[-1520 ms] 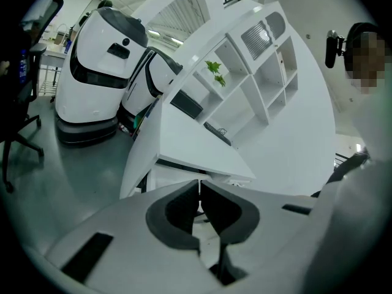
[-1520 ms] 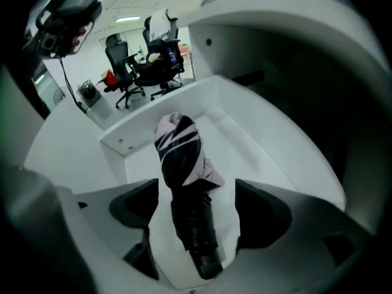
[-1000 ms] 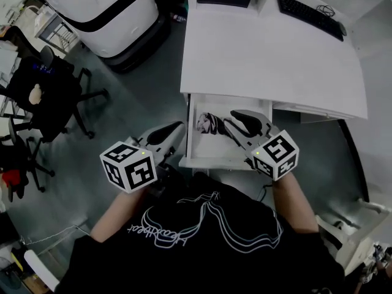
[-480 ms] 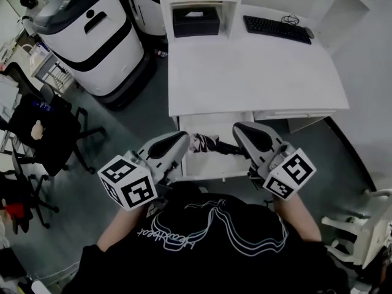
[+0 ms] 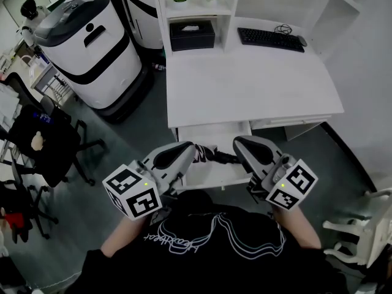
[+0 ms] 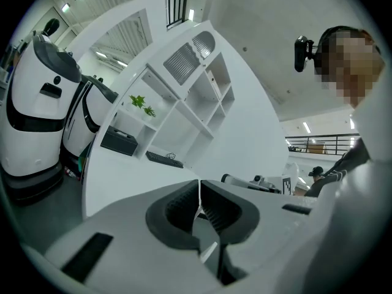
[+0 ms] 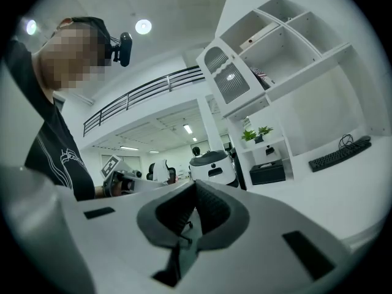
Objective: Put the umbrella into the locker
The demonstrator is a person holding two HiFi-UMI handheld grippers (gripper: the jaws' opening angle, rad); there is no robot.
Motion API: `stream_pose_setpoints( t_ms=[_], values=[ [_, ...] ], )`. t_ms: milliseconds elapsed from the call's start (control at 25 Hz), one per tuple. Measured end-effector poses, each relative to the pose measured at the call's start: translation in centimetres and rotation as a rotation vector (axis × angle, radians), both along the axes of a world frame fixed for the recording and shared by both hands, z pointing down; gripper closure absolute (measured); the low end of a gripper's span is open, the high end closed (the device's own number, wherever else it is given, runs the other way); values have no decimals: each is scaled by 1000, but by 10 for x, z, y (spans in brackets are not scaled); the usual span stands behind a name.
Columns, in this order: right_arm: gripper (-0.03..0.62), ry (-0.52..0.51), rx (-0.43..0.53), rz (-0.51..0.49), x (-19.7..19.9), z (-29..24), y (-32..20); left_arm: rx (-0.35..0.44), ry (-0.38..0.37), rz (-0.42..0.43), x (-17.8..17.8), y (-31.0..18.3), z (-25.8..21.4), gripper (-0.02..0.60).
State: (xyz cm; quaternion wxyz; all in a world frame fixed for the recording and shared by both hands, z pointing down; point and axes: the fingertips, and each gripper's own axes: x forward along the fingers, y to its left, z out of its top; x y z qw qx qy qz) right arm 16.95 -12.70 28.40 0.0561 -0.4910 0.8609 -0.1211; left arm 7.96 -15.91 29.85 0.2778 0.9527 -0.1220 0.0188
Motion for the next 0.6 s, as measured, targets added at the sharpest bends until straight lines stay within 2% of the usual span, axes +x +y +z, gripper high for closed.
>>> stream_pose_setpoints(
  t_ms=[360,600],
  values=[
    [591,24,-1,-10,-5,7,-1,22,3,0,-1,2,4,569],
    [591,23,-32,-27,-11,20,-2,5,-15,-16,-4,2,17,569]
  ],
)
